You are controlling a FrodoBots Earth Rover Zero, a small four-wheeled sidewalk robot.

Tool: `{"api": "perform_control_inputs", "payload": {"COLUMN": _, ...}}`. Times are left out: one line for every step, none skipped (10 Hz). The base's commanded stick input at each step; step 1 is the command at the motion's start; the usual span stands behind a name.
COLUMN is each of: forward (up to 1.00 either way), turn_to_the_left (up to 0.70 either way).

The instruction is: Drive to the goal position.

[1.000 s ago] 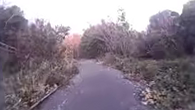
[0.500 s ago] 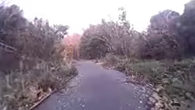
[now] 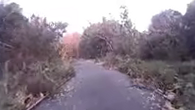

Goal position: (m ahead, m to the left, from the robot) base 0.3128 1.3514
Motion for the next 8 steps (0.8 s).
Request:
{"api": "perform_control_inputs", "payload": {"forward": 0.7, "turn_to_the_left": 0.0}}
{"api": "perform_control_inputs", "payload": {"forward": 0.7, "turn_to_the_left": 0.0}}
{"api": "perform_control_inputs", "payload": {"forward": 0.7, "turn_to_the_left": 0.0}}
{"api": "perform_control_inputs", "payload": {"forward": 0.7, "turn_to_the_left": 0.0}}
{"api": "perform_control_inputs", "payload": {"forward": 0.7, "turn_to_the_left": 0.0}}
{"api": "perform_control_inputs", "payload": {"forward": 0.7, "turn_to_the_left": 0.0}}
{"api": "perform_control_inputs", "payload": {"forward": 0.7, "turn_to_the_left": 0.0}}
{"api": "perform_control_inputs", "payload": {"forward": 0.7, "turn_to_the_left": 0.0}}
